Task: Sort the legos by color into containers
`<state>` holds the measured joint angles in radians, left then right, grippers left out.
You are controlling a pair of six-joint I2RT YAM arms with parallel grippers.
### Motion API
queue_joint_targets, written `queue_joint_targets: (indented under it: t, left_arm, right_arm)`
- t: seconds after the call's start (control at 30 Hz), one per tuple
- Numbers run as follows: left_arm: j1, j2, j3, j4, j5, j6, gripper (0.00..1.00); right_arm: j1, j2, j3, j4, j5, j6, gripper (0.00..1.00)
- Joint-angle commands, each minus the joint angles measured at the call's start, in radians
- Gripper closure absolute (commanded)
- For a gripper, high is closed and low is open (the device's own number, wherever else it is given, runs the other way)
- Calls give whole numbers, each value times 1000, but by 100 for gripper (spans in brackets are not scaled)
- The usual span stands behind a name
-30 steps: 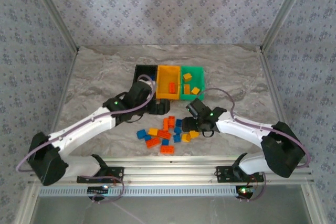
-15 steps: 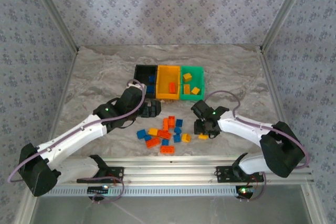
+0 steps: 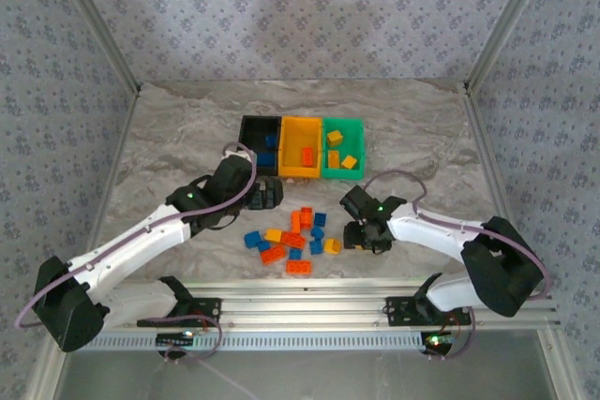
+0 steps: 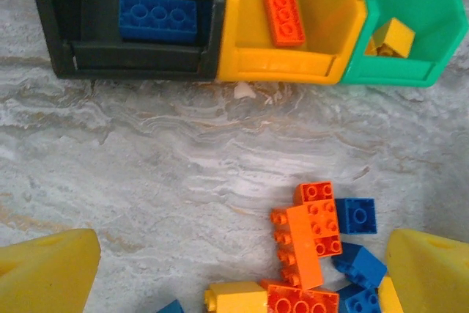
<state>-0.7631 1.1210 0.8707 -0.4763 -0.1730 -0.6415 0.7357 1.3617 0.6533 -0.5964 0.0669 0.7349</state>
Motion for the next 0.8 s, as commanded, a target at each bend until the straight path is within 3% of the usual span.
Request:
queue_joint_targets:
  t: [0.0, 0.2, 0.37, 0.57, 0.77]
  left_arm:
    - [14, -19, -14, -18, -16, -14, 0]
    - [25, -34, -30, -21, -19, -16, 0]
    - [30, -52, -49, -17, -20, -14, 0]
    - [31, -72, -73, -36, -32, -24, 0]
    - [32, -125, -111, -53, -36, -52, 0]
  right_arm:
    - [6, 1, -2, -9, -19, 29, 44]
    - [-15, -50, 84, -50, -14, -9, 62]
    - [-102, -40, 276, -67, -1, -98, 65]
    - [-222, 143, 500, 36, -12, -164, 65]
    - [-287, 366, 707, 78, 56, -192, 64]
